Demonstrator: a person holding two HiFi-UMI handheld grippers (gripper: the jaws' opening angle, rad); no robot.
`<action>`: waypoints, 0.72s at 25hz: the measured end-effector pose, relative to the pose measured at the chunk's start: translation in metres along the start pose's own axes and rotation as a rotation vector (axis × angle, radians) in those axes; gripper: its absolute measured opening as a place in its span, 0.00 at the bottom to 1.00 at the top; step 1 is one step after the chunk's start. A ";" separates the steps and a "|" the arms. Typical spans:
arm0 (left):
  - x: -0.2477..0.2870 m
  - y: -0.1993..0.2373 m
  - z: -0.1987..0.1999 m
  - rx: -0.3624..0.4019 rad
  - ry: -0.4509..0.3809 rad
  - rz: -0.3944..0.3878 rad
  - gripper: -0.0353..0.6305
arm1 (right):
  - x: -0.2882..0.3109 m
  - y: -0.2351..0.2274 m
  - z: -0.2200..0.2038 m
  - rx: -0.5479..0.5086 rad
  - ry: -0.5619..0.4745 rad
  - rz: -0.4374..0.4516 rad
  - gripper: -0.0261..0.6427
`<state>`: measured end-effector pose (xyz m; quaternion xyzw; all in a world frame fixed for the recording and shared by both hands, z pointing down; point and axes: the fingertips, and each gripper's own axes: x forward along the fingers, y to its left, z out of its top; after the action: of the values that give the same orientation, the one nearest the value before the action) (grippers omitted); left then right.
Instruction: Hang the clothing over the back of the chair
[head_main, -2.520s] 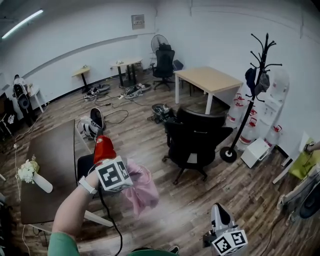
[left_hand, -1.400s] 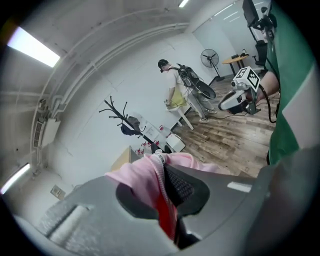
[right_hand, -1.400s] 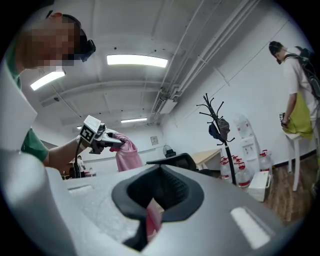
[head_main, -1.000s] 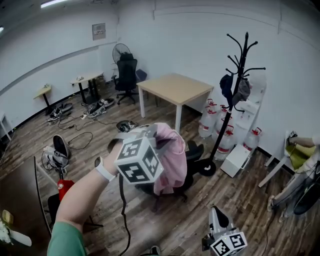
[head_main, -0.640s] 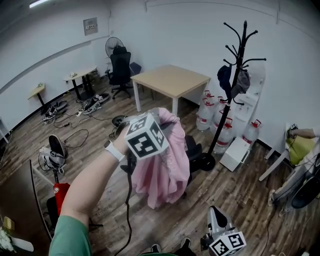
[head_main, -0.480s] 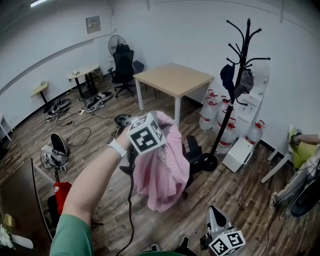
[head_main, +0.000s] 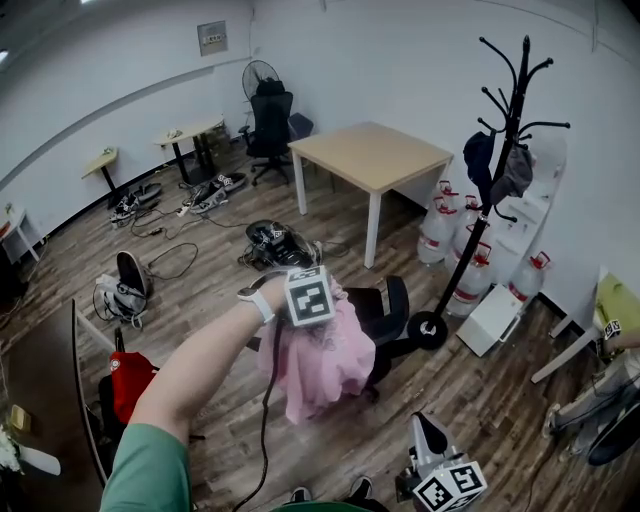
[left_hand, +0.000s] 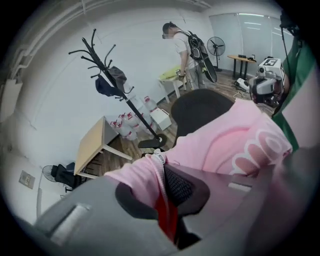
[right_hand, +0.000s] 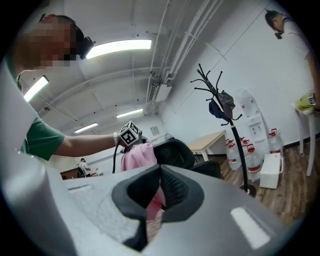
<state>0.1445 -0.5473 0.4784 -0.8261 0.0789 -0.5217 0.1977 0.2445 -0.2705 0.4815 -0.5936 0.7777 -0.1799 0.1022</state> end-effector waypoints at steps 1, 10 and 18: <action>0.004 -0.004 -0.004 0.000 0.016 -0.022 0.10 | 0.000 -0.002 -0.001 0.006 0.007 0.003 0.04; -0.026 -0.004 -0.048 -0.188 0.163 -0.271 0.42 | 0.006 -0.002 -0.005 0.014 0.031 0.023 0.04; -0.073 0.001 -0.079 -0.291 0.111 -0.333 0.47 | 0.011 0.002 -0.007 0.010 0.046 0.027 0.04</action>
<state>0.0413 -0.5433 0.4470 -0.8176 0.0266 -0.5749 -0.0170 0.2372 -0.2794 0.4874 -0.5782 0.7869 -0.1958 0.0896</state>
